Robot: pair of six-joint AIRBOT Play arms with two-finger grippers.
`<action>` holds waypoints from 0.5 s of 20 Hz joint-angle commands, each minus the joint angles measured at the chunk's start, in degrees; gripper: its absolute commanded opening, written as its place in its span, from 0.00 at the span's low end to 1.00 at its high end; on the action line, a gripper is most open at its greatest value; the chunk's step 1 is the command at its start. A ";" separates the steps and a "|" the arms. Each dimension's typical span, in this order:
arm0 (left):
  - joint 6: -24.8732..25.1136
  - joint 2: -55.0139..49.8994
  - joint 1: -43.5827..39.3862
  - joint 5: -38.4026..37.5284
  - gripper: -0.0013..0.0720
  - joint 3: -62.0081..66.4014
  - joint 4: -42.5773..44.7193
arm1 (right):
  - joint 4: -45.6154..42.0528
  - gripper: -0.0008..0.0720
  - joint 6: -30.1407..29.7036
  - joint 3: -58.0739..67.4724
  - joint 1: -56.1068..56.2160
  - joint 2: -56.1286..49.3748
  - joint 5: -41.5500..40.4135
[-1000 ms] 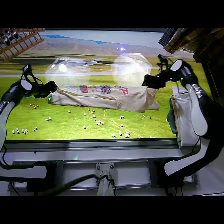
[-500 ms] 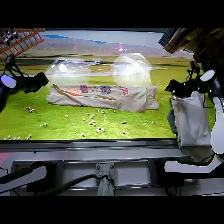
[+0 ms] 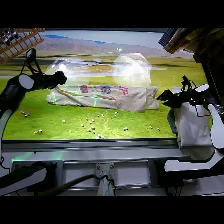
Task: Fold the clothes and pants, and hang the long-sleeved shirts on hangers.
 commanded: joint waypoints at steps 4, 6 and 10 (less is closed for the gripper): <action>0.02 0.04 -1.14 0.85 0.52 0.04 0.02 | 6.01 0.82 -3.39 -0.37 0.02 -4.28 -1.49; 0.02 -0.04 -1.14 0.85 0.52 0.04 0.02 | 6.01 0.82 -3.50 -0.37 0.63 -5.20 -1.86; 0.02 -0.07 -1.14 0.85 0.52 0.04 0.02 | 7.96 0.81 -4.63 -0.37 3.54 -6.99 -2.32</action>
